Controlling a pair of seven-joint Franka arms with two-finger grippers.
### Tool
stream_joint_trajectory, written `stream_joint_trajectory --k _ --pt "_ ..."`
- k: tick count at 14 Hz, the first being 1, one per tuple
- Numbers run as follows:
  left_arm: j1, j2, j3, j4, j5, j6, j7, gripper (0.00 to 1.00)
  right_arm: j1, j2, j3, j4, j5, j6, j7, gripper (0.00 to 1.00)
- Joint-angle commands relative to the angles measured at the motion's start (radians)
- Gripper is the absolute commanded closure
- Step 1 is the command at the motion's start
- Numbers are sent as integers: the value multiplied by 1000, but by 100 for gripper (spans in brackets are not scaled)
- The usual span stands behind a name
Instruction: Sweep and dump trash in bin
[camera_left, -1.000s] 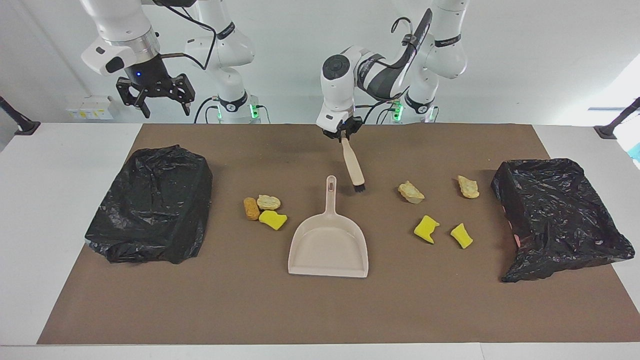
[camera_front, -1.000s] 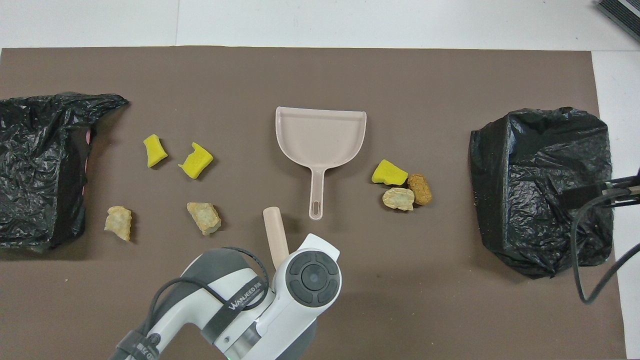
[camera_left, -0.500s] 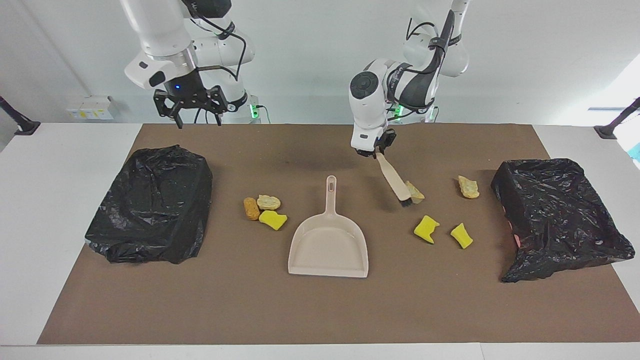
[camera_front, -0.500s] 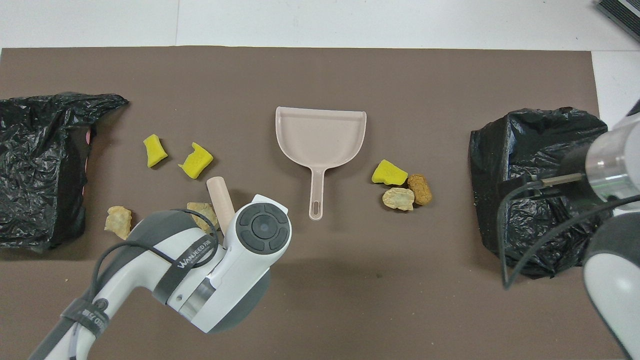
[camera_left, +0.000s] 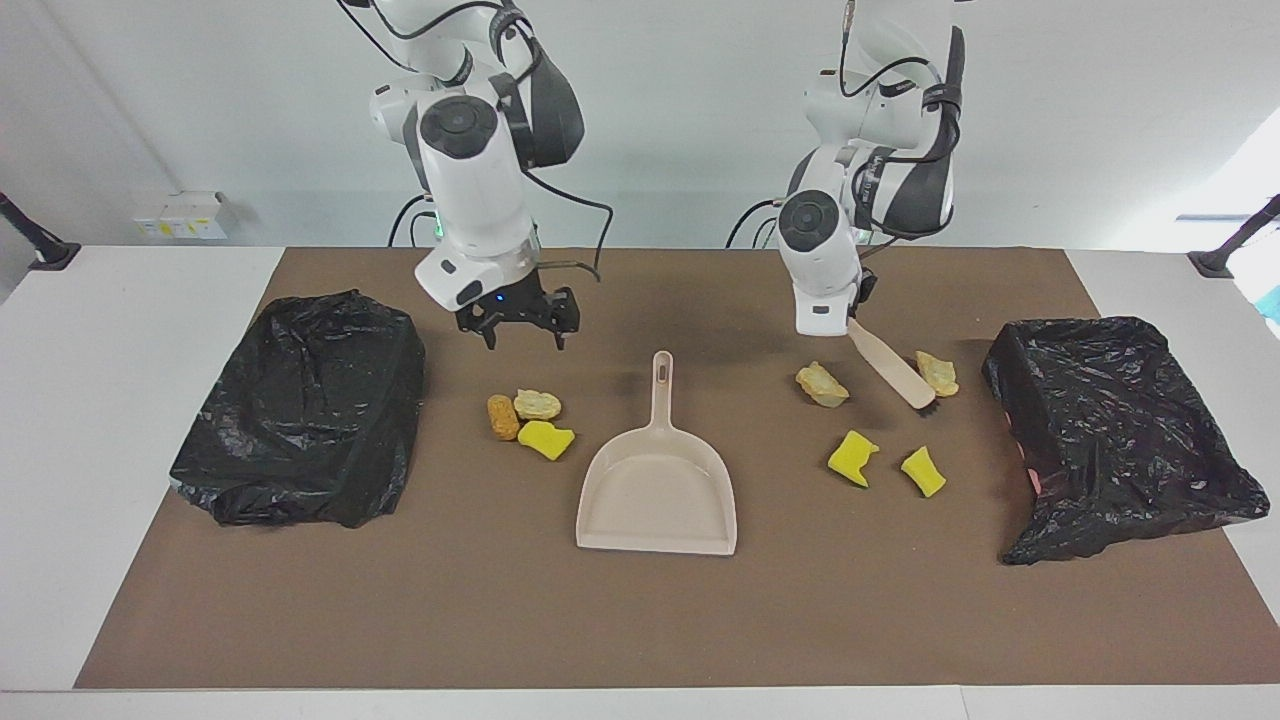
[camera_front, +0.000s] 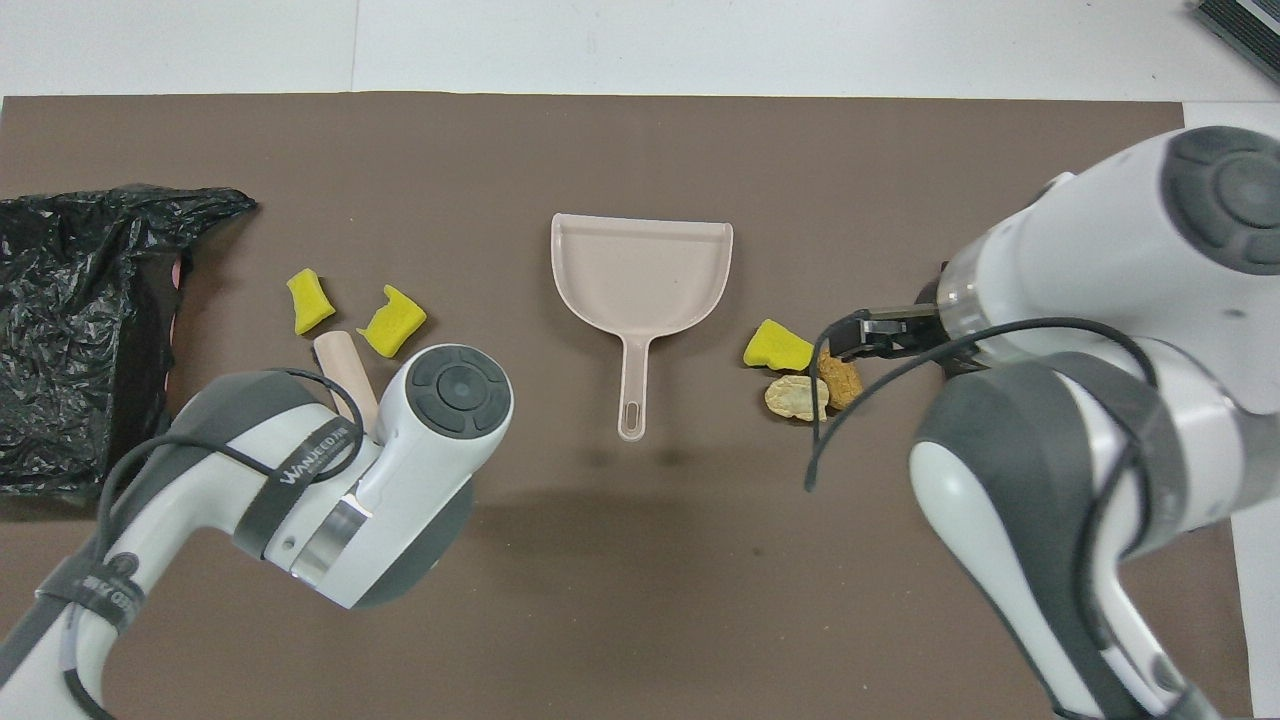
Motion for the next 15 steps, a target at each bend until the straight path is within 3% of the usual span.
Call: stream_joint_trajectory --k 1,4,8,12,15 --pt "106 5 -13 5 18 -44 -13 100 45 76 -3 19 46 68 44 0" --pt "215 -2 -15 -15 18 -113 24 100 120 145 -3 18 51 134 88 0" --pt "240 -68 -18 -172 -14 47 122 100 188 205 -3 6 49 213 91 0" --pt "228 -59 -19 -182 -159 164 266 100 194 207 1 -11 49 237 70 0" --pt "225 -28 -24 -151 -245 257 390 100 193 207 1 -13 51 239 48 88"
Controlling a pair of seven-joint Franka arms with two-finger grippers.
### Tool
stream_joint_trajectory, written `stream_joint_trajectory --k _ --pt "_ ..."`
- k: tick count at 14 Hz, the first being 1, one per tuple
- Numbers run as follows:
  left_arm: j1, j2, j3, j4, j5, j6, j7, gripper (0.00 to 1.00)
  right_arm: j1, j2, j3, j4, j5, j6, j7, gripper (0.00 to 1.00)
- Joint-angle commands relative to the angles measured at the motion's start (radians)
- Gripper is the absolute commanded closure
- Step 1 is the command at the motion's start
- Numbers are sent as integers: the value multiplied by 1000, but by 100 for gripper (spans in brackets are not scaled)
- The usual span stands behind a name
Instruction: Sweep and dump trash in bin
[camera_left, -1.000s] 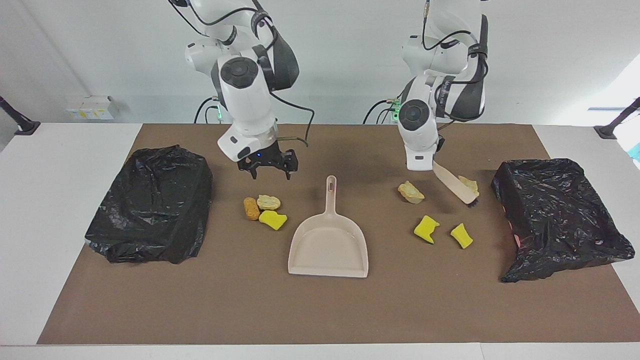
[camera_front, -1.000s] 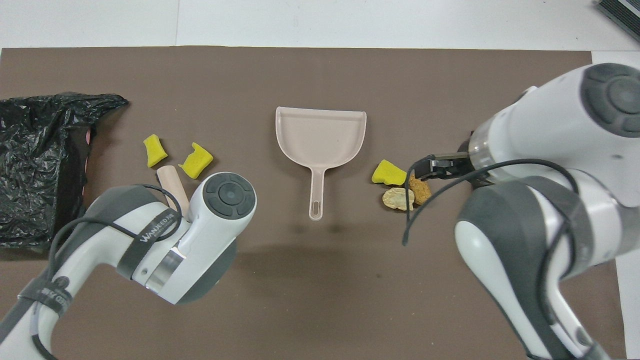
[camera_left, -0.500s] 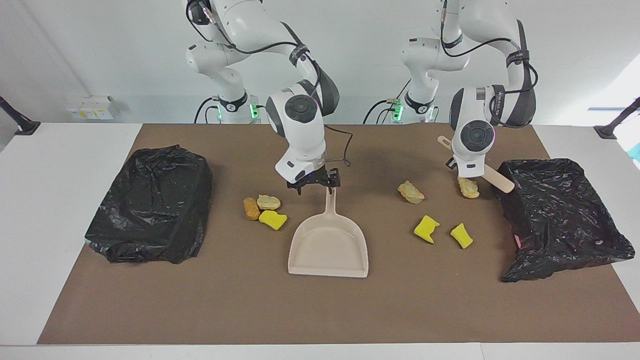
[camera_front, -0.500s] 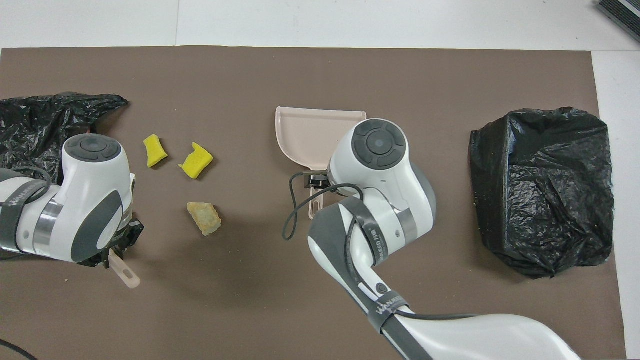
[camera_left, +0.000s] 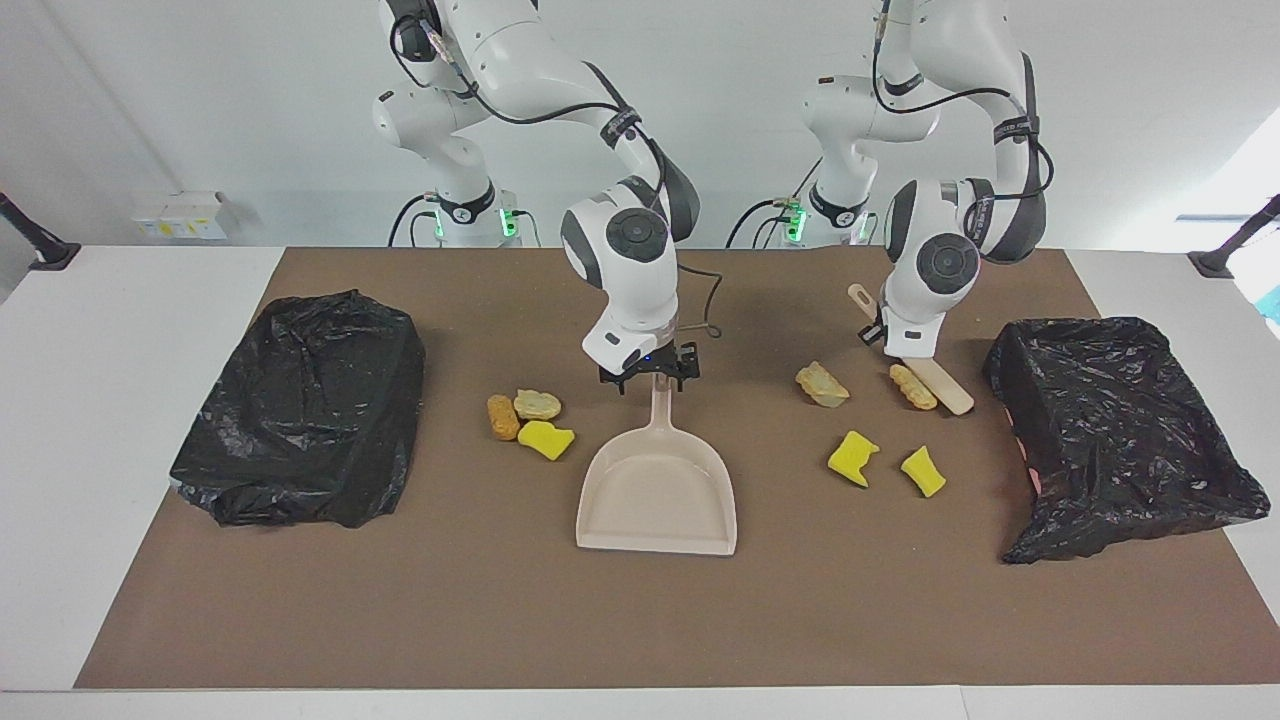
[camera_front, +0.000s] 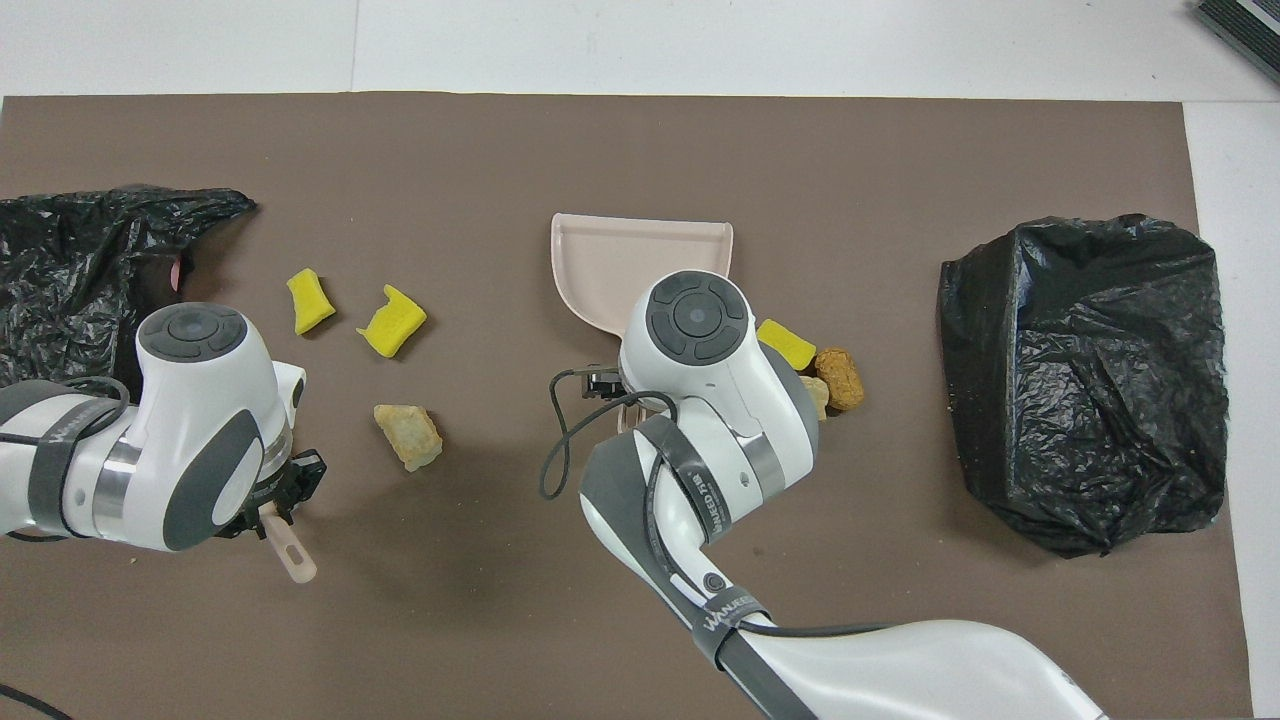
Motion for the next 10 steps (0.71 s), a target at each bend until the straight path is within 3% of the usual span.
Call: stream_joint_trajectory --k 1,5,10 --pt "-4 9 -2 4 -74 94 128 100 -5 -6 2 -13 30 25 -28 100" --pt "-45 13 -2 5 -148 134 296 100 -5 -9 2 -11 18 7 -34 100" --pt "-39 9 5 103 -153 1 408 100 -79 -70 2 -16 36 -30 -210 100"
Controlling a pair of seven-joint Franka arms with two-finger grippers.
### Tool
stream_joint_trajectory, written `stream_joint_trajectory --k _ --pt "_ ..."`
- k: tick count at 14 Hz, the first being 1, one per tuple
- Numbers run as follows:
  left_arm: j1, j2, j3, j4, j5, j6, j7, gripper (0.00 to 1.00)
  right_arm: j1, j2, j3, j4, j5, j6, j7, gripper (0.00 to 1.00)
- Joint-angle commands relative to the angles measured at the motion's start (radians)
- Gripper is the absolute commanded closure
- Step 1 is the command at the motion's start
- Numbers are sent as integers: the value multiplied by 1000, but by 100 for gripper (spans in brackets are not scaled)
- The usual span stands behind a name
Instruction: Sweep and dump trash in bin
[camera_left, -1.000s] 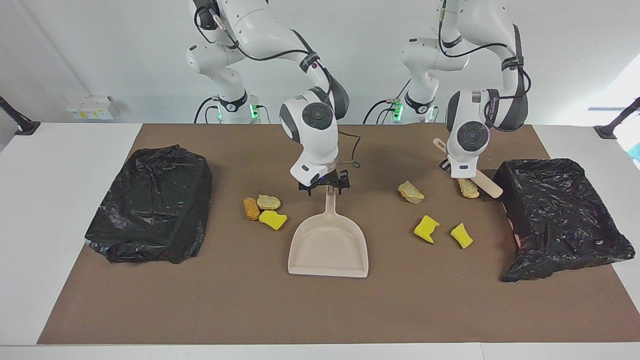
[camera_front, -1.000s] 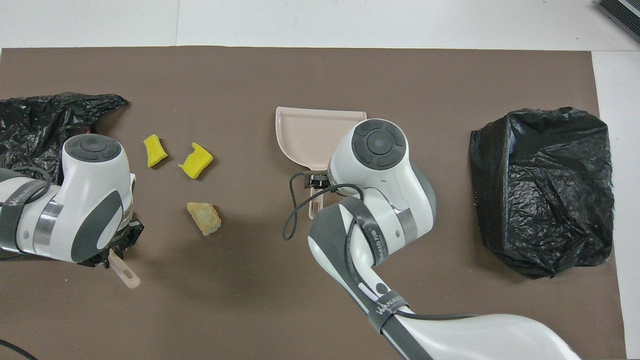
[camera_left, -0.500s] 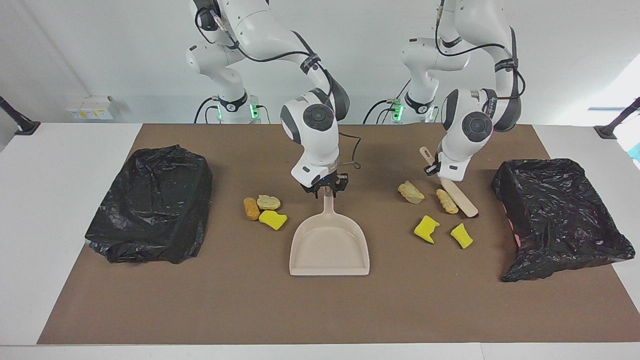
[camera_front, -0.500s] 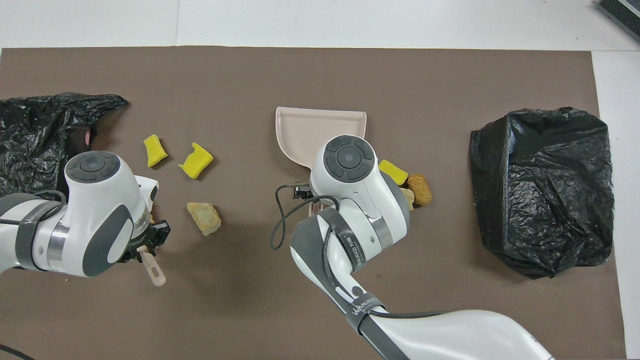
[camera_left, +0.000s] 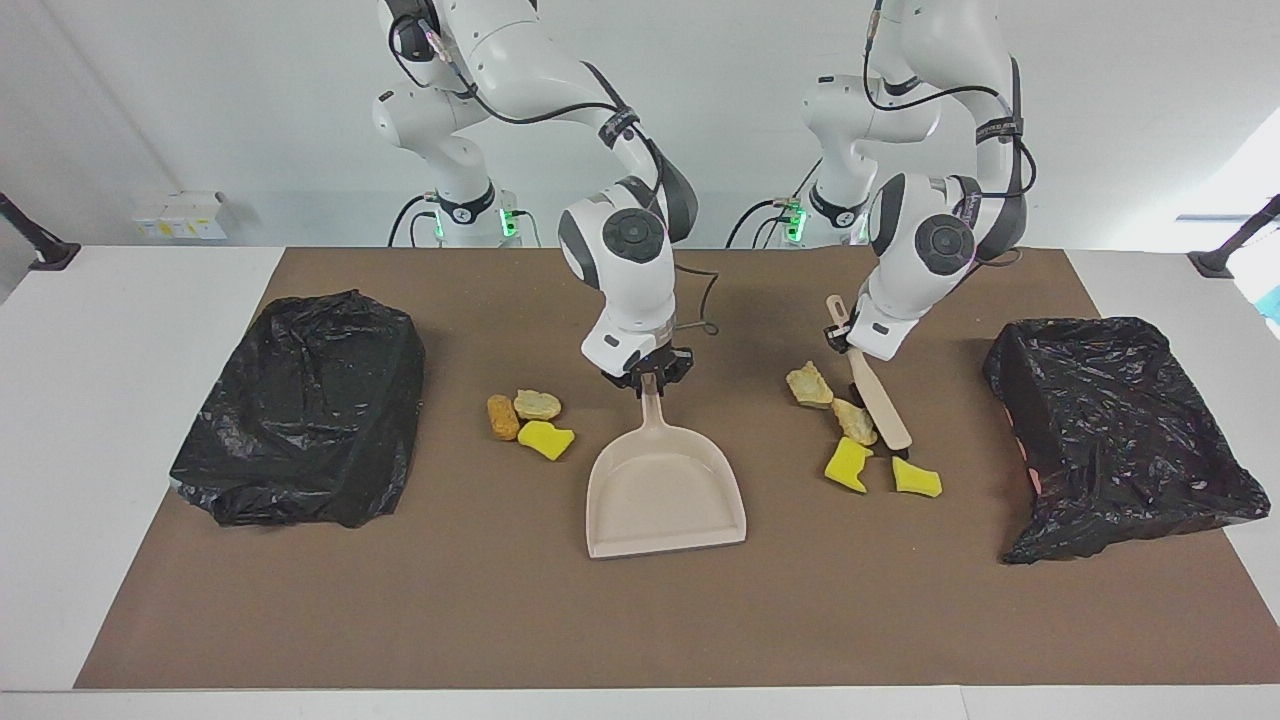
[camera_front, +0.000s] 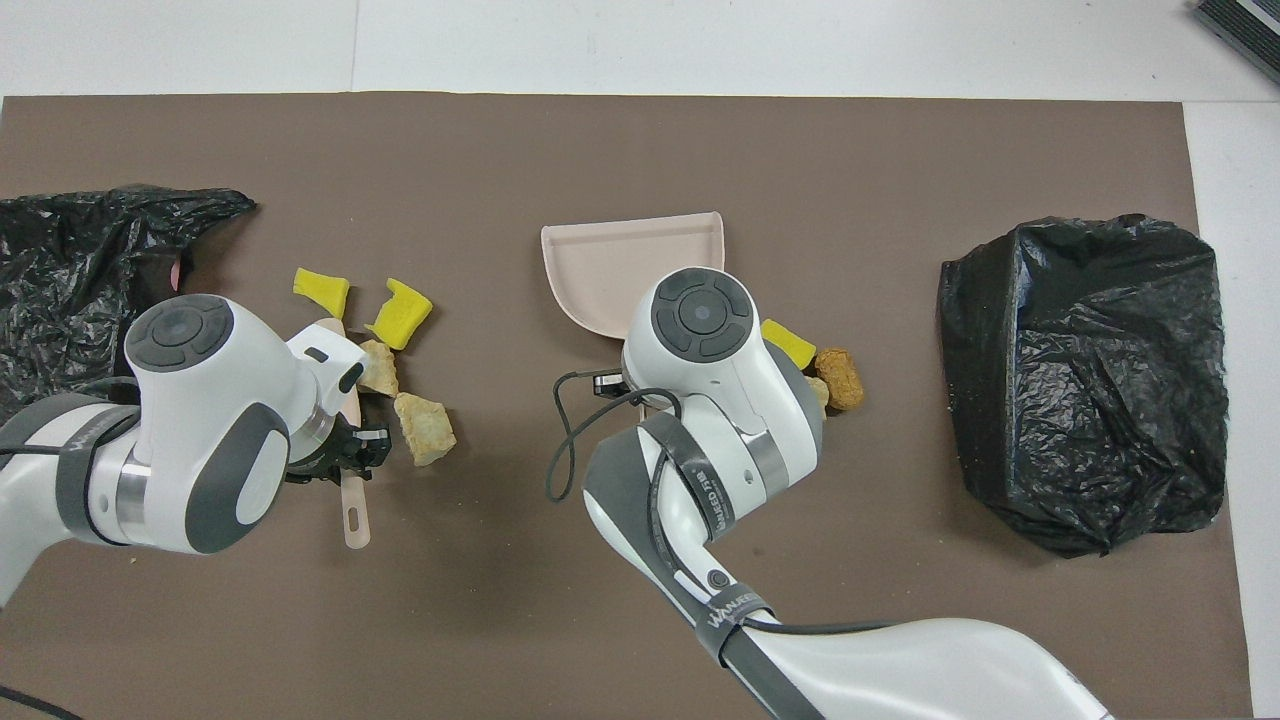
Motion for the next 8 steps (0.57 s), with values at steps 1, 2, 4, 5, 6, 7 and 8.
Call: stream_joint_trajectory --k 1,2,4,5,6,7,8 --pt "6 6 23 75 -19 -82 86 100 -67 -88 3 -30 17 -51 -202 100" --pt "28 6 26 90 -15 -94 94 100 -81 -116 2 -43 15 -79 -332 100" --pt "80 15 24 115 -9 -96 127 100 -100 -174 2 -81 10 -137 -451 100" --pt "103 18 24 119 -4 -87 164 100 -97 -205 2 -108 1 -142 -488 100" --pt "152 21 24 121 -2 -73 217 100 -89 -224 2 -133 -13 -143 -544 100" --pt "176 27 24 121 -2 -51 282 100 -81 -239 2 -161 -19 -142 -607 100" --pt "201 36 24 121 -2 -16 349 100 -72 -263 3 -200 -20 -142 -696 100"
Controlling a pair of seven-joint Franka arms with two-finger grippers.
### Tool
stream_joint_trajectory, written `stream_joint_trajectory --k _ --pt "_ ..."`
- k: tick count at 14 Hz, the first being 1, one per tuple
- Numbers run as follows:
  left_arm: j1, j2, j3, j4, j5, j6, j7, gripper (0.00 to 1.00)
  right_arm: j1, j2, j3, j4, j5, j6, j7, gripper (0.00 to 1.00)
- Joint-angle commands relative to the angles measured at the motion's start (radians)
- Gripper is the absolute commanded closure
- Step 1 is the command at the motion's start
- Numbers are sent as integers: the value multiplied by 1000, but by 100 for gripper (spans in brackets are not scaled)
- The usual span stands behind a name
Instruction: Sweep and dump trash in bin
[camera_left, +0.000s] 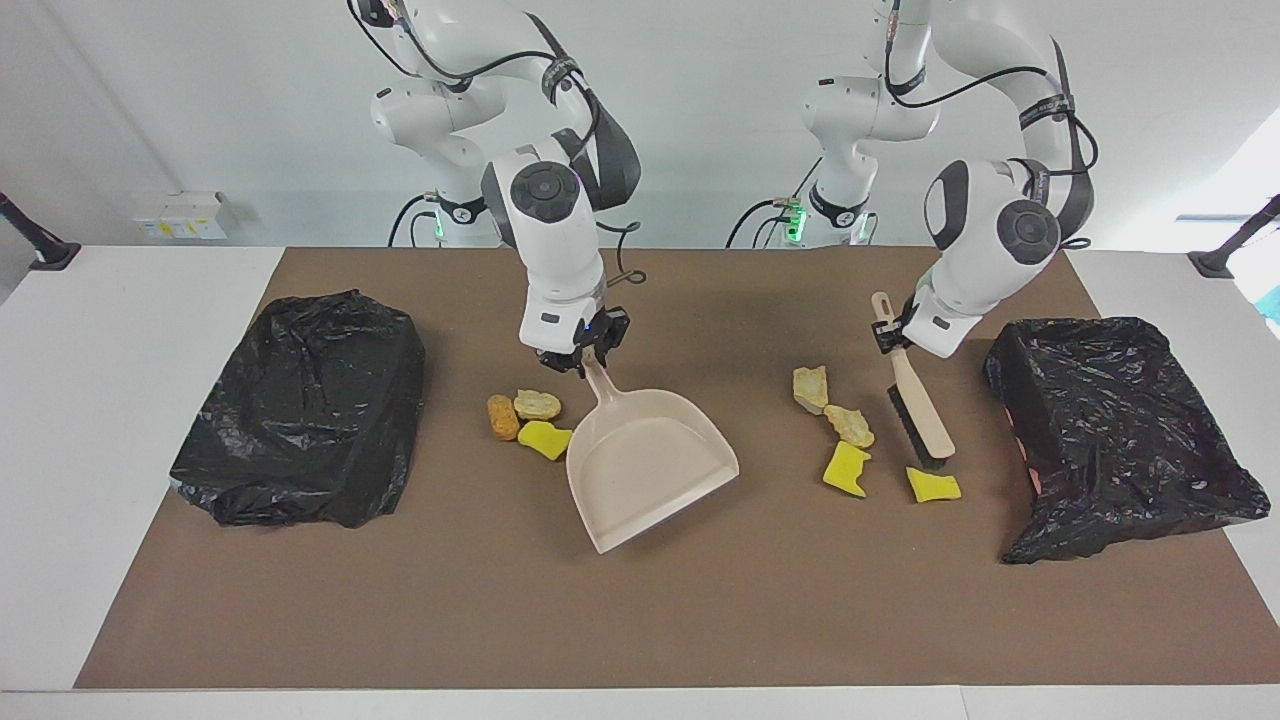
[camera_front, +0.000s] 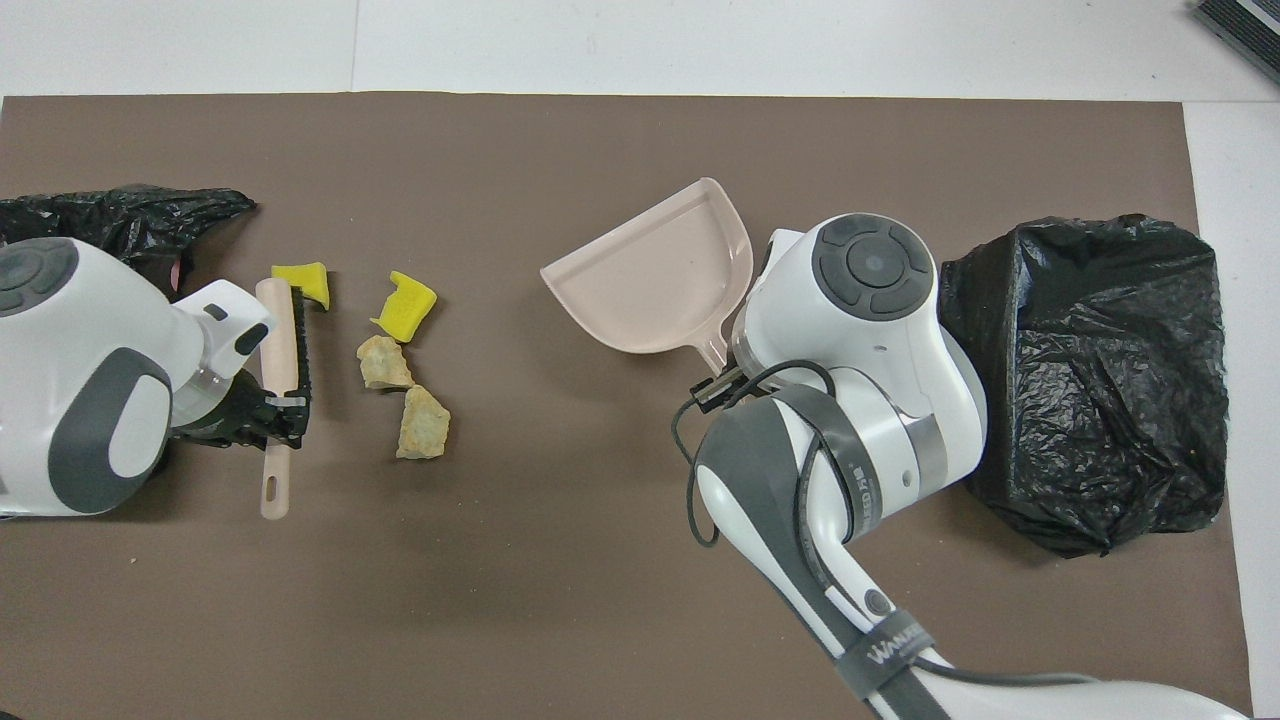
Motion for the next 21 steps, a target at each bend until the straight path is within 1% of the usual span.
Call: stream_joint_trajectory --k 1,3,5,6,7,8,9,10,12,14,16,21 --pt "69 30 -6 23 -3 59 128 100 20 -90 4 -148 -15 24 -231 100" --pt "87 36 -6 46 -3 53 152 100 51 -131 4 -216 -15 38 -356 100" --pt "90 69 -6 100 -3 28 166 100 84 -142 9 -221 -20 33 -435 100" --pt "98 74 -6 108 -3 33 169 100 115 -151 9 -222 -38 22 -442 100" --pt "115 89 -6 128 5 36 177 100 117 -157 9 -233 -64 4 -442 100" --pt "113 144 -6 182 26 28 197 100 120 -157 9 -253 -86 -13 -440 100" --pt "112 189 -6 216 39 33 202 100 131 -157 9 -276 -95 -5 -419 100" --pt "115 219 -6 227 42 54 217 100 161 -159 7 -277 -107 -14 -346 100" --pt "153 230 -8 237 40 82 313 100 178 -164 9 -276 -146 -19 -270 100" --pt "147 232 -6 237 40 83 378 100 178 -153 9 -274 -146 1 -261 100" --pt "132 238 -9 223 40 95 384 100 186 -135 10 -273 -146 45 -243 100" --pt "15 200 -8 143 39 77 404 100 195 -121 10 -254 -132 65 -221 100"
